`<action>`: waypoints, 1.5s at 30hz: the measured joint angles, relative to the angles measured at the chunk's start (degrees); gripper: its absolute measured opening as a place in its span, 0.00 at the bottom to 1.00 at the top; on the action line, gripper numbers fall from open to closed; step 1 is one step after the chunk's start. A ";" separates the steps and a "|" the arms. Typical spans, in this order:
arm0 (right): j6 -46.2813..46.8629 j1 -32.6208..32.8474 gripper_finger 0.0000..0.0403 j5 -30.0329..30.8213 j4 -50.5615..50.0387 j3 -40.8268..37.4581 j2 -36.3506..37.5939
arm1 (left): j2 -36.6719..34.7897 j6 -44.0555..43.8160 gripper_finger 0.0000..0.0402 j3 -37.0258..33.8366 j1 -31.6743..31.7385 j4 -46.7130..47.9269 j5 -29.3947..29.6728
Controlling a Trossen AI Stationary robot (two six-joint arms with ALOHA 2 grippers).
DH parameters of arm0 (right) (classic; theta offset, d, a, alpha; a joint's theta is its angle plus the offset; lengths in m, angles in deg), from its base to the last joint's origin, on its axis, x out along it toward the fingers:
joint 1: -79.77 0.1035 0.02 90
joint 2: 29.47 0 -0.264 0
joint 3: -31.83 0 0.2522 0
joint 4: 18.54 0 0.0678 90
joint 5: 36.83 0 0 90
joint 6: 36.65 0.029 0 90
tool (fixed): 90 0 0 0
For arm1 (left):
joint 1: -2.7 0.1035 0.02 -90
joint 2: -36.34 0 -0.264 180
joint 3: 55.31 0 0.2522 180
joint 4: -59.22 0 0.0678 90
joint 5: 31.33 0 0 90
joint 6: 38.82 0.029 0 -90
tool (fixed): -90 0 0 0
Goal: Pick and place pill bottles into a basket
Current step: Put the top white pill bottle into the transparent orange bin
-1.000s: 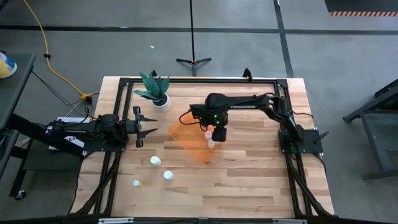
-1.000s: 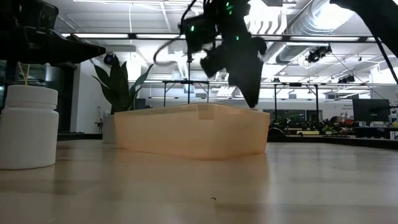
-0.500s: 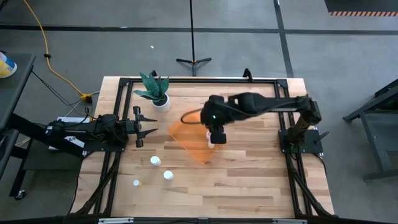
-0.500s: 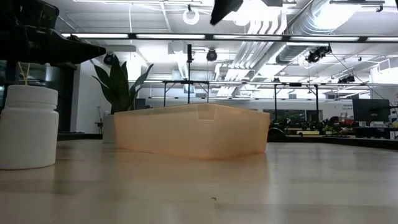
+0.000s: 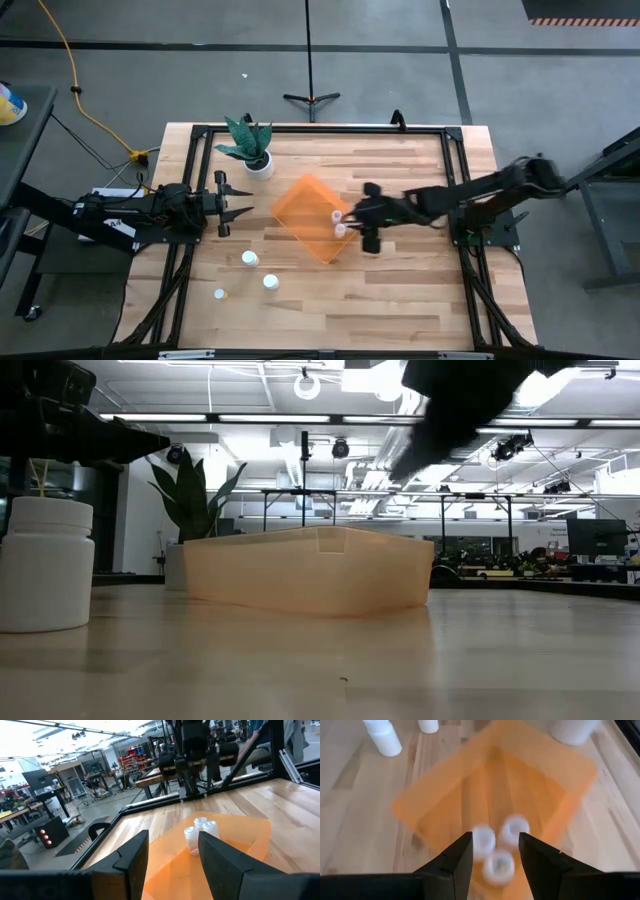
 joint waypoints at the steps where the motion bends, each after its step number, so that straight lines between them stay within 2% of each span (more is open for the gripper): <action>1: 0.84 0.06 0.37 0.39 2.32 -3.68 2.80 | 0.00 0.00 0.52 -0.02 0.00 0.02 0.00; 6: 3.71 0.85 0.37 6.05 11.16 -19.83 20.78 | 0.00 0.09 0.52 0.00 0.01 0.02 0.02; 9: 6.21 1.11 0.37 7.36 11.94 -26.57 31.49 | 0.00 0.17 0.52 -0.01 0.00 0.02 0.02; 15: 3.80 4.24 0.37 9.20 12.95 -34.73 50.07 | 0.02 0.17 0.52 0.00 0.00 0.02 0.08; 20: -2.23 8.27 0.37 13.91 19.03 -42.73 62.49 | 0.02 0.17 0.52 -0.02 0.00 0.01 0.13; 23: -3.72 9.74 0.37 14.29 19.07 -45.62 68.22 | 0.02 0.11 0.52 0.00 -0.01 0.02 0.13; 31: -9.53 12.60 0.37 17.74 15.13 -47.19 76.46 | 0.02 -0.06 0.52 0.00 -0.01 -0.02 0.07; 39: -8.95 12.59 0.37 17.13 14.90 -47.19 76.90 | 0.02 -0.79 0.52 0.00 -0.01 0.02 -0.39; 45: -6.75 12.59 0.37 17.25 14.84 -47.21 76.90 | 0.03 -7.95 0.52 -0.02 -0.01 -1.94 -0.04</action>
